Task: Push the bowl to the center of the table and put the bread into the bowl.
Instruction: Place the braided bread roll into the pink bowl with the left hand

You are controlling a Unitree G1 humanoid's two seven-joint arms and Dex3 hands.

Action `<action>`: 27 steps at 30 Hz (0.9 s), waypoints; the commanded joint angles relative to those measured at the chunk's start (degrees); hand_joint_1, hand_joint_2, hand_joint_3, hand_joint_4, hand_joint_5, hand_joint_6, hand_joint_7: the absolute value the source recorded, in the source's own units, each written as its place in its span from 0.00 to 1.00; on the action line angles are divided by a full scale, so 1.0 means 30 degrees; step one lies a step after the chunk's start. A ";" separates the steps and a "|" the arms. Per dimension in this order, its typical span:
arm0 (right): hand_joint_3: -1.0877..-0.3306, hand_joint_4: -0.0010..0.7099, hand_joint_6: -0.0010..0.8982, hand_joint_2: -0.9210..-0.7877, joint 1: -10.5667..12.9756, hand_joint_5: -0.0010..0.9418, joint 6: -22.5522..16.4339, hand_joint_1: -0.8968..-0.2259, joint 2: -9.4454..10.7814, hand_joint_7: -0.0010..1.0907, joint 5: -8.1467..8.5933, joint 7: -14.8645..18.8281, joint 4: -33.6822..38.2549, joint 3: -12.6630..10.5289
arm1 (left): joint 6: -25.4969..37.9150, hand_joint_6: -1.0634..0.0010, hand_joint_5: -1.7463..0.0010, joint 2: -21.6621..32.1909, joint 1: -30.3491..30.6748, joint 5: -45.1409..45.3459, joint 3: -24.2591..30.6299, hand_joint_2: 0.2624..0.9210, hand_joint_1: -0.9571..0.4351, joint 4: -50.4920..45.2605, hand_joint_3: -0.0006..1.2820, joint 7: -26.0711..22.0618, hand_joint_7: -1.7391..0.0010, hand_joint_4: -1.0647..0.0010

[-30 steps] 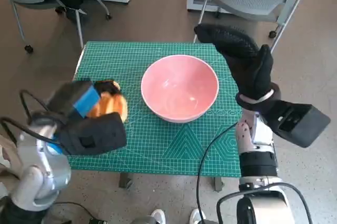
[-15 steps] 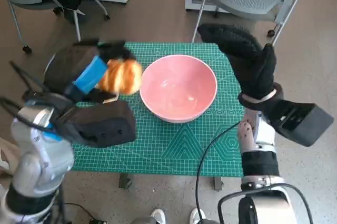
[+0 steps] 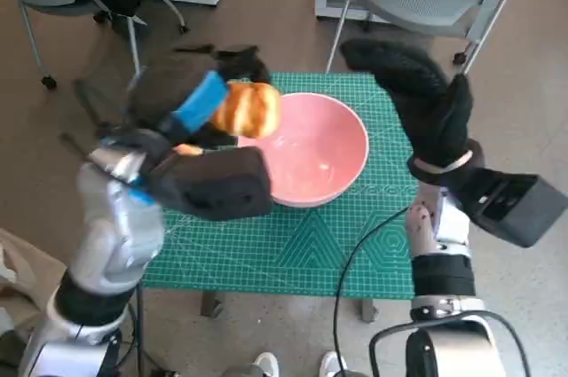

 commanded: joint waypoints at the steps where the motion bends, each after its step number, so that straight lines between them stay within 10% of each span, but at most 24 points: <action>1: 0.34 0.06 0.00 0.00 0.0154 0.00 0.0215 0.27 -0.0249 0.23 0.0118 0.0200 0.0066 -0.0090 | -0.0927 0.38 0.36 -0.0665 -0.1512 -0.0106 -0.0558 1.00 0.69 0.2170 0.02 0.0760 0.36 0.28; 23: 0.37 0.03 0.00 0.00 0.0345 0.00 0.0141 0.29 -0.0335 0.19 0.0352 0.0478 -0.0104 -0.0214 | -0.4096 0.51 0.28 -0.2659 -0.3520 -0.1832 -0.1052 1.00 0.69 0.9514 0.10 0.2846 0.31 0.37; 27: 0.37 0.03 0.00 0.00 0.0349 0.00 0.0106 0.29 -0.0338 0.19 0.0314 0.0446 -0.0067 -0.0226 | -0.4190 0.66 0.62 -0.2658 -0.3387 -0.2590 -0.0899 0.88 0.70 0.9812 0.10 0.2342 0.59 0.60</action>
